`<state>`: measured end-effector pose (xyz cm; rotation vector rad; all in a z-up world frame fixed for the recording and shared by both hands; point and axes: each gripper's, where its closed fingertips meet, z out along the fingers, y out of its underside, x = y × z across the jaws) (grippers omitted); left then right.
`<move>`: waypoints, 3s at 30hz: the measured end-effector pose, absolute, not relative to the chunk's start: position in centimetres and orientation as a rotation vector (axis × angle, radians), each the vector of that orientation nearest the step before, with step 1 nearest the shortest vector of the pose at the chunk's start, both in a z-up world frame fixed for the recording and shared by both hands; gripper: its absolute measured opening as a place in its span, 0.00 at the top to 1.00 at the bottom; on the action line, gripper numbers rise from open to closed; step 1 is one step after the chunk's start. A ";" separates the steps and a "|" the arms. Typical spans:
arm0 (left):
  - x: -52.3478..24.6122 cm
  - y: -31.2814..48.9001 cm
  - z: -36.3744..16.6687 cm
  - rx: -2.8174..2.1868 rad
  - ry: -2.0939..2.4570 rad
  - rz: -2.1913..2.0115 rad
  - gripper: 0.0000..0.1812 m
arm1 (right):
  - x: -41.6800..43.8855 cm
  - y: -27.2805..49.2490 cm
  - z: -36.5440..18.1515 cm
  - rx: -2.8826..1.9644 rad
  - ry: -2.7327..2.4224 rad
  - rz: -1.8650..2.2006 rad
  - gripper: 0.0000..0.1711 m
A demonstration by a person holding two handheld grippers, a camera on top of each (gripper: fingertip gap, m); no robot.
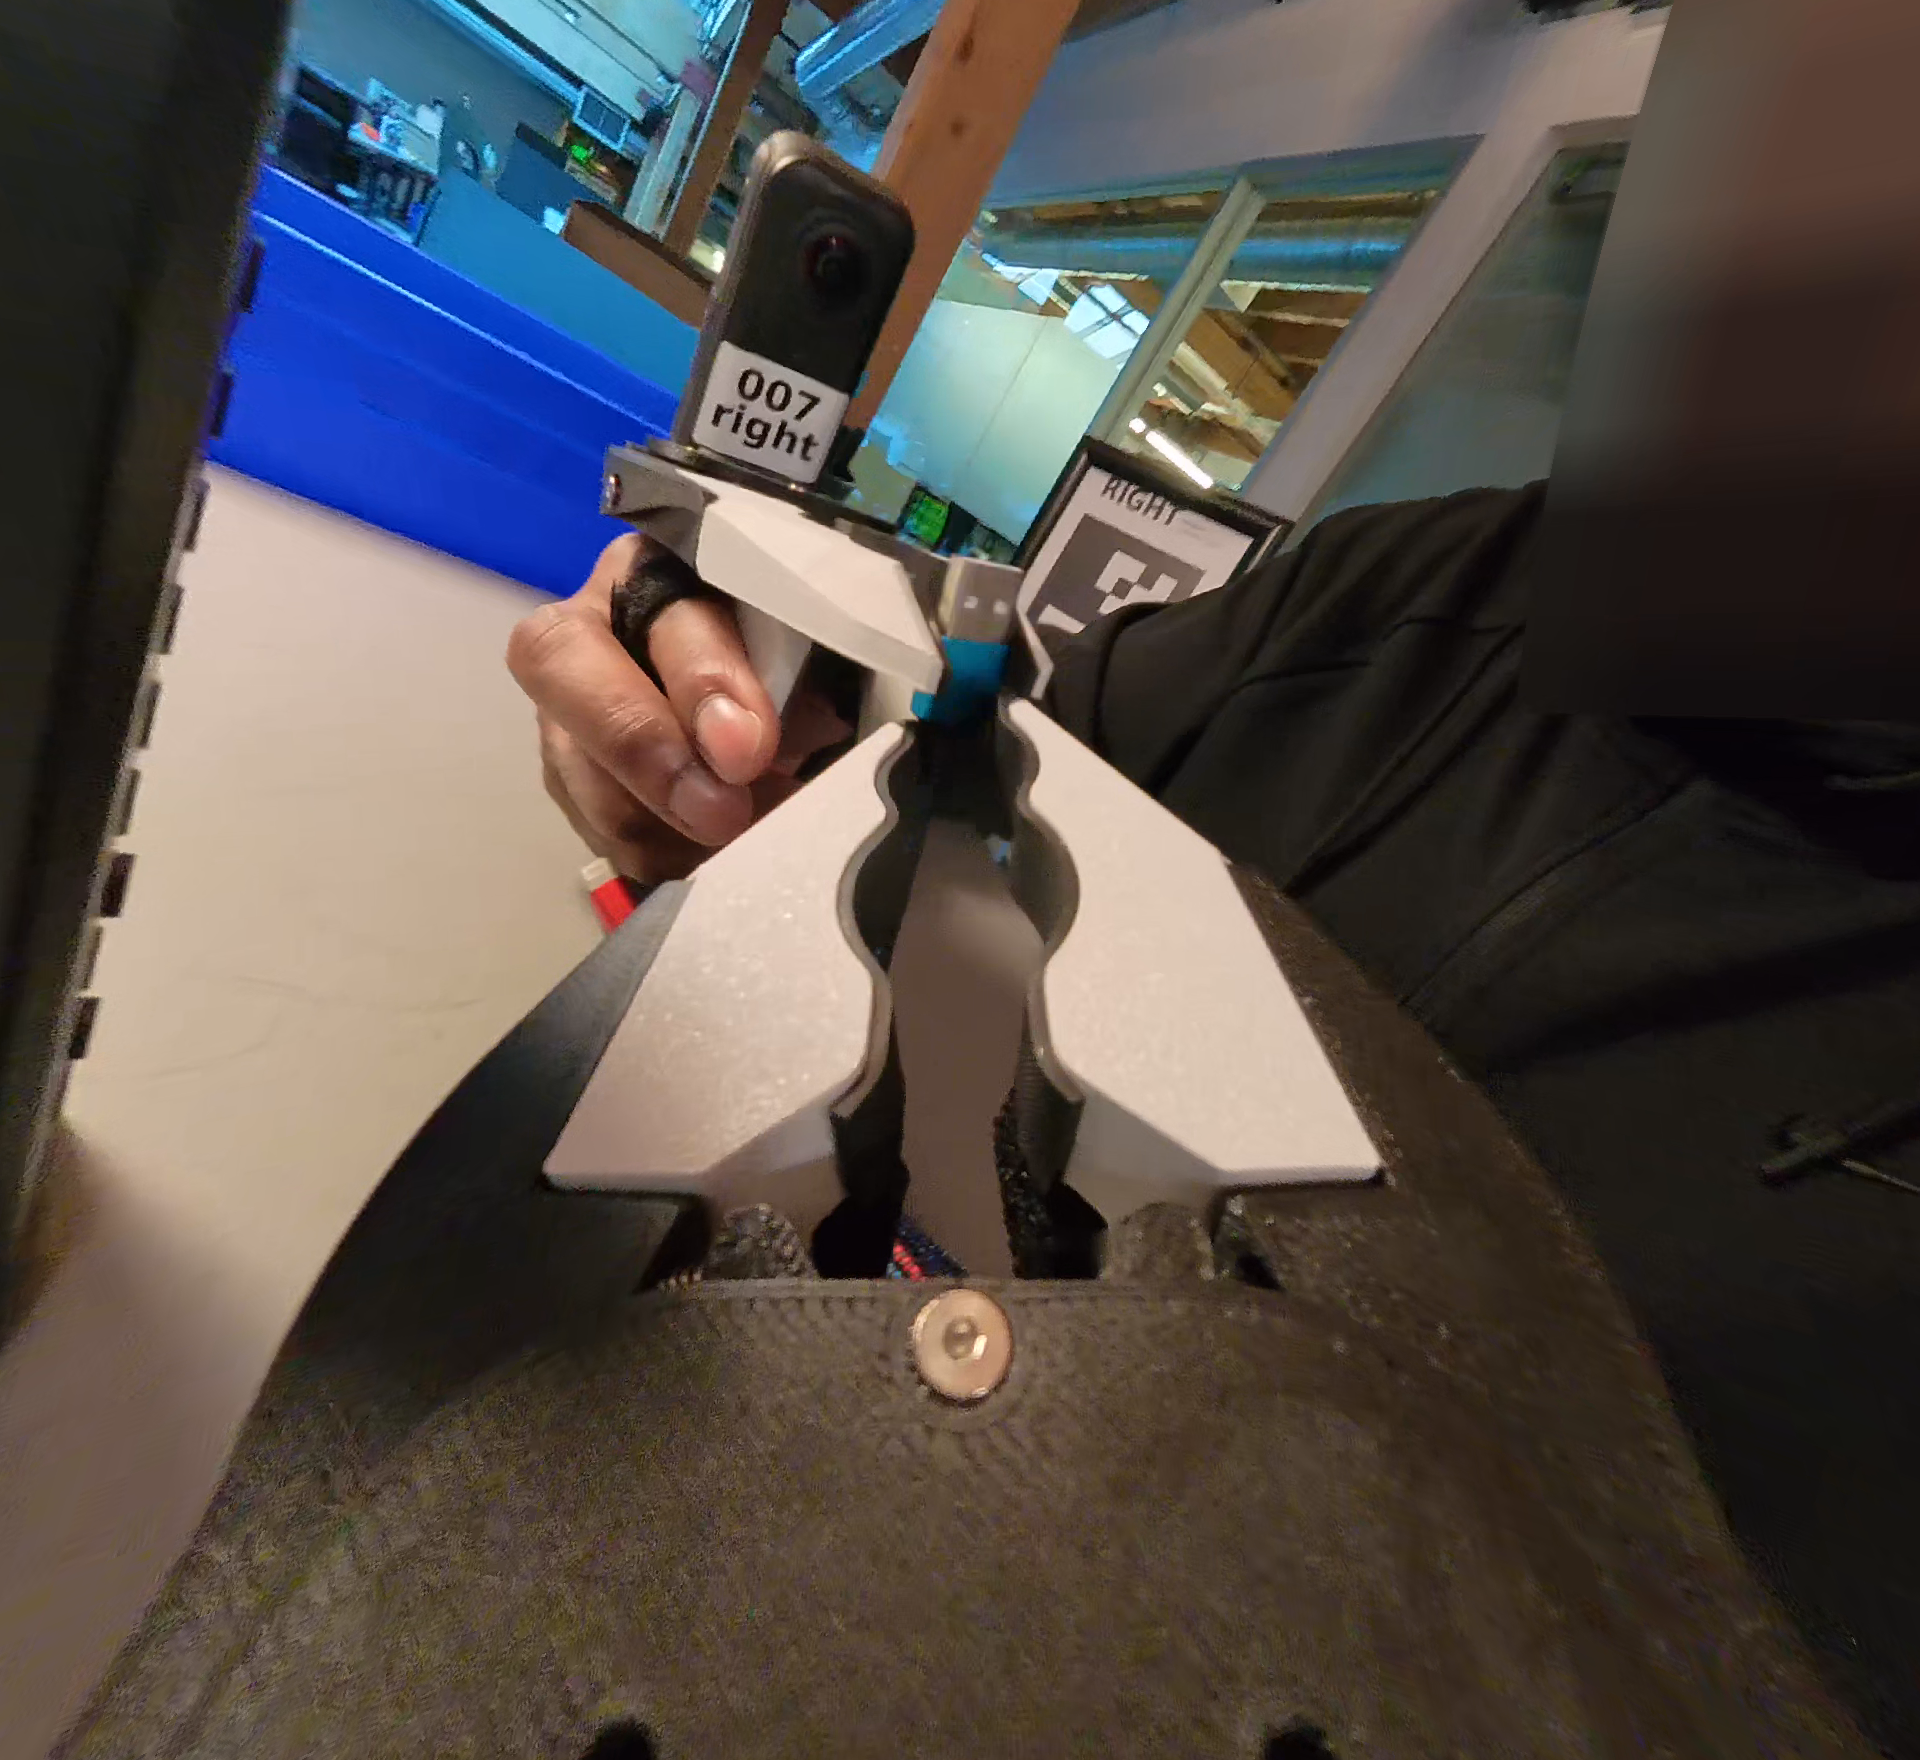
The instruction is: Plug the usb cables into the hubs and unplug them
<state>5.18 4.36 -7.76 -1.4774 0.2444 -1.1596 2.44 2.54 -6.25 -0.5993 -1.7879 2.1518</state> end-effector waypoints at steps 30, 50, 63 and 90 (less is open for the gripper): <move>-0.2 7.3 -12.6 -1.911 0.194 -0.227 0.95 | -1.9 5.9 -9.9 -1.074 -1.833 1.769 0.97; 0.4 6.7 -10.1 -1.652 -0.081 -0.930 0.95 | -1.1 6.2 -8.1 -0.887 -1.759 1.869 0.90; -1.2 7.0 -10.2 -1.604 -0.320 -1.024 0.95 | -6.5 10.7 -9.8 -0.796 -1.736 1.491 0.65; -3.3 6.5 -10.2 -1.496 -0.472 -1.143 0.95 | -7.4 7.2 -10.1 -0.685 -1.834 1.533 0.84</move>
